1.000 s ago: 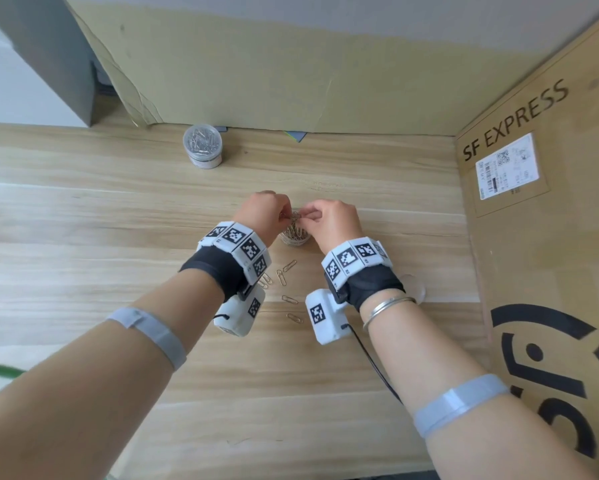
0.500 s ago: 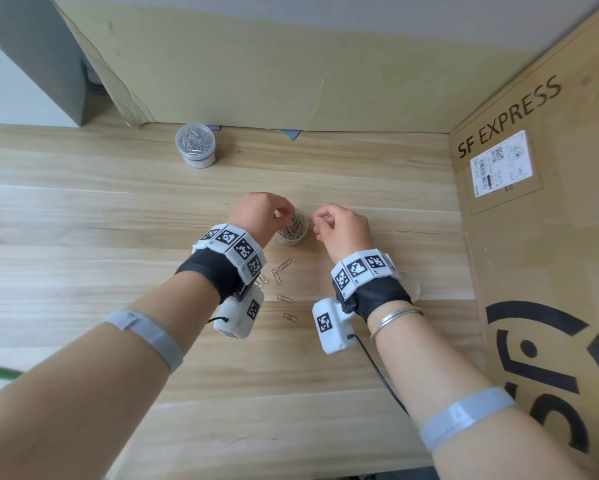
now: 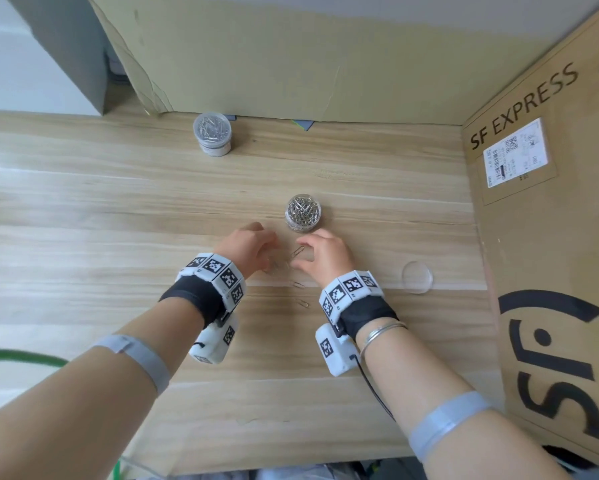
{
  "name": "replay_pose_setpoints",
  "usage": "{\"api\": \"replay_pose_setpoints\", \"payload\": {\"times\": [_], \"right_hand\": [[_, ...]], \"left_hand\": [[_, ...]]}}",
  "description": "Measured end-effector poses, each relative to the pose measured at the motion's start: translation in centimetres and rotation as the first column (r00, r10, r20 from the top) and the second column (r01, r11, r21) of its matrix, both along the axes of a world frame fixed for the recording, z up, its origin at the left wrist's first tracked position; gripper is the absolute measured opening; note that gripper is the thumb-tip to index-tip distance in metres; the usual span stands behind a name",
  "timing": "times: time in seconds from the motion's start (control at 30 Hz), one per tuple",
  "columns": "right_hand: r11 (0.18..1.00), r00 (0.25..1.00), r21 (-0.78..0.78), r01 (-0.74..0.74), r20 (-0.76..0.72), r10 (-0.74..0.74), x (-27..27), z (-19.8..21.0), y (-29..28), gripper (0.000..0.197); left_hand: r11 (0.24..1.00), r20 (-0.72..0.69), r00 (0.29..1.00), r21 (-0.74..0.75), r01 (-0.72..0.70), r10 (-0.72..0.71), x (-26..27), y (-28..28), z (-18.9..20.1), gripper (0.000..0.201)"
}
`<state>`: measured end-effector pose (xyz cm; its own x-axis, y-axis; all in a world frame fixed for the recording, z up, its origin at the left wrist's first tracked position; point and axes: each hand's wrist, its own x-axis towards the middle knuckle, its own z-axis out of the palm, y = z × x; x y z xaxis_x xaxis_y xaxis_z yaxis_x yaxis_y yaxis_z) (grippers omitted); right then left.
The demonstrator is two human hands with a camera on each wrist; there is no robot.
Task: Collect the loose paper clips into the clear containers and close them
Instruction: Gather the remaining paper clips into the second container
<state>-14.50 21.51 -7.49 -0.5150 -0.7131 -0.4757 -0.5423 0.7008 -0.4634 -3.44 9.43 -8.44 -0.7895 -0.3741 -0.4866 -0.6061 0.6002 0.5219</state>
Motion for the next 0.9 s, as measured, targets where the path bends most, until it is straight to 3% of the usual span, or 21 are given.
{"api": "replay_pose_setpoints", "payload": {"times": [0.1,0.37,0.47,0.7,0.9], "right_hand": [[0.999,0.999,0.041,-0.016,-0.049,0.018,0.9,-0.4,-0.1,0.044],[0.991,0.983,0.061,-0.118,-0.137,0.125,1.9,-0.3,-0.2,0.015],[0.988,0.981,0.087,-0.125,-0.139,0.136,1.8,-0.2,-0.5,0.016],[0.969,0.968,0.187,-0.162,-0.159,0.192,1.7,-0.2,-1.5,0.018],[0.959,0.97,0.224,-0.176,-0.124,0.207,1.6,0.1,-1.6,0.018]], "left_hand": [[0.999,-0.035,0.999,-0.017,0.027,-0.027,0.3,0.4,0.1,0.036],[0.997,-0.096,0.992,-0.033,0.073,-0.076,0.6,0.6,0.2,0.025],[0.996,-0.093,0.993,-0.055,0.069,-0.074,0.6,0.9,0.1,0.02],[0.994,-0.017,0.996,-0.065,0.091,-0.092,0.1,1.4,-0.2,0.017],[0.972,0.135,0.97,-0.095,0.216,-0.202,-0.8,1.4,-0.2,0.024]]}}
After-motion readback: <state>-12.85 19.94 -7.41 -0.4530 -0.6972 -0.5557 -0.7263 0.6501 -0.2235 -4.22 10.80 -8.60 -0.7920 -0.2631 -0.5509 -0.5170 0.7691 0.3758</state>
